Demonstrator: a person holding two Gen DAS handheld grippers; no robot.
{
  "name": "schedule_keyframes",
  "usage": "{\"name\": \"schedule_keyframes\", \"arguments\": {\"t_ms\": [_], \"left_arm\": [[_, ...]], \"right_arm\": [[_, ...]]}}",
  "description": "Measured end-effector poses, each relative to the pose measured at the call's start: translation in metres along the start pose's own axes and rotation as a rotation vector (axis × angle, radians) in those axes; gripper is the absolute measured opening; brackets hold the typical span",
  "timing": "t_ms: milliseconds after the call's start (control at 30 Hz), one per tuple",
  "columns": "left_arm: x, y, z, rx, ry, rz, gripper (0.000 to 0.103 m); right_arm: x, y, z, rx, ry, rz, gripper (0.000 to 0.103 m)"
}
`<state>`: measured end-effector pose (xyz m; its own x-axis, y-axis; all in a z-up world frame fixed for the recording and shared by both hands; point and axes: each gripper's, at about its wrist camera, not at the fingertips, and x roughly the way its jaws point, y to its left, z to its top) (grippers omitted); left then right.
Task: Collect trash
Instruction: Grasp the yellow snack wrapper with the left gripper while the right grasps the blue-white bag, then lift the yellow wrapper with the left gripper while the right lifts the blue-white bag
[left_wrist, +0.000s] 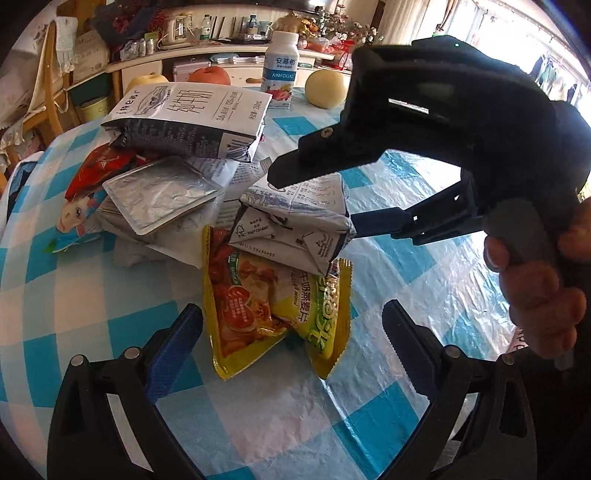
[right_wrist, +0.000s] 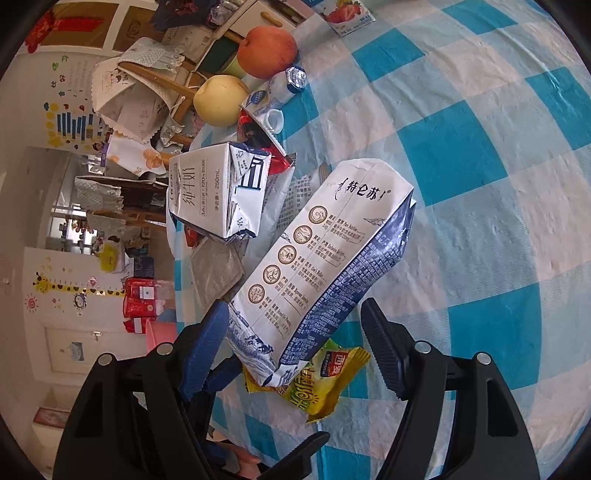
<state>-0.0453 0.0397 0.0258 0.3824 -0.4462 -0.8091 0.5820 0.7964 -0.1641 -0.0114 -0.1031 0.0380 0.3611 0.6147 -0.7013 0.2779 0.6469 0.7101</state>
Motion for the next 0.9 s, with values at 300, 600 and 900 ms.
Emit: {"name": "schedule_keyframes", "arguments": {"t_ms": [300,600,900], "left_arm": [[0.013,0.001,0.004,0.019,0.009,0.105,0.081],[0.006,-0.002,-0.006,-0.005,-0.035,0.085,0.059],[0.000,0.006,-0.007,-0.037,-0.069,0.065,0.042]], "right_arm": [[0.009,-0.018,0.003,0.156,-0.006,0.064,0.068],[0.001,-0.021,0.001,0.173,-0.063,0.083,0.047],[-0.013,-0.008,-0.003,0.097,-0.124,0.085,0.037]]}}
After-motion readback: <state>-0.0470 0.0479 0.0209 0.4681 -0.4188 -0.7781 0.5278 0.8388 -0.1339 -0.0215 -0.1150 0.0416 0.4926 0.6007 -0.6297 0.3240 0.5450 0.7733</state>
